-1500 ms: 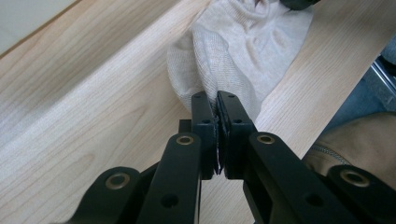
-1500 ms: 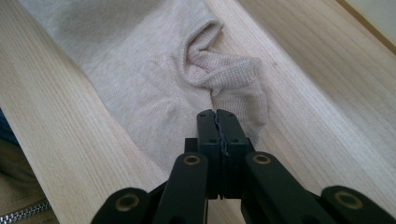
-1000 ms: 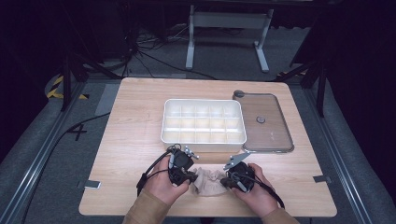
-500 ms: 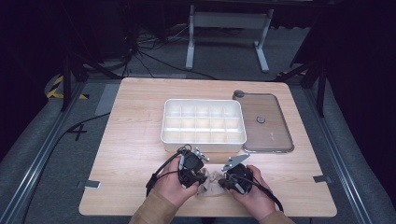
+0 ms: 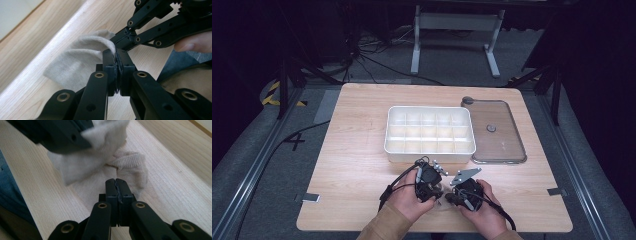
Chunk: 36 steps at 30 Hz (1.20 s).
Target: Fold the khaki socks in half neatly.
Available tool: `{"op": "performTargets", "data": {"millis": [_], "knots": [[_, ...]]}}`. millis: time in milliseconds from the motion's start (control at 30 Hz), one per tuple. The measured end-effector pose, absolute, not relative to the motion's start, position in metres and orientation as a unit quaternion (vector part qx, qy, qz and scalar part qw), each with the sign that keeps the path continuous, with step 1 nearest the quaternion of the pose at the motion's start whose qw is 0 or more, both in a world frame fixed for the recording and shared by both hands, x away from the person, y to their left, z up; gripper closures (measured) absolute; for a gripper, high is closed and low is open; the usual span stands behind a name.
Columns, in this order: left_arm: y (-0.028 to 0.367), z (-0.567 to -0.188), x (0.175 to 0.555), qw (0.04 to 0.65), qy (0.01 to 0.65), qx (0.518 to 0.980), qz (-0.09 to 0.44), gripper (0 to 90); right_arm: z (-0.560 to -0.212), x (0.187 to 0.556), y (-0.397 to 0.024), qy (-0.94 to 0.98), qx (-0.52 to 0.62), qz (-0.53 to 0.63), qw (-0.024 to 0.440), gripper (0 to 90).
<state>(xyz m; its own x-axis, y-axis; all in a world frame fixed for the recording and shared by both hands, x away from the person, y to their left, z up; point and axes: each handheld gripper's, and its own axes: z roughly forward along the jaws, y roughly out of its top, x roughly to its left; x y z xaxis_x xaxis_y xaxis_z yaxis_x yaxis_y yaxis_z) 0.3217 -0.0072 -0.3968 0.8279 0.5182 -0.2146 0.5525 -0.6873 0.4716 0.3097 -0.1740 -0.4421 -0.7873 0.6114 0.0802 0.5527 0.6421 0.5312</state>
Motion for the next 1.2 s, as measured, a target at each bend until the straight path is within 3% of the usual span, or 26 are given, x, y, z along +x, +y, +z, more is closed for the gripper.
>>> {"op": "performTargets", "data": {"millis": [733, 967, 1200], "knots": [[-0.018, -0.413, 0.326, 0.255, 0.290, 0.922, -0.039, 86.6, -0.443, 0.309, -0.178, 0.902, 0.318, 0.288, 0.052, 89.7], [-0.012, -0.402, 0.324, 0.284, 0.285, 0.914, -0.054, 71.3, -0.428, 0.306, -0.192, 0.896, 0.323, 0.302, 0.053, 89.7], [0.006, -0.388, 0.320, 0.308, 0.291, 0.905, -0.042, 72.5, -0.408, 0.307, -0.202, 0.886, 0.323, 0.324, 0.071, 89.8]]}}
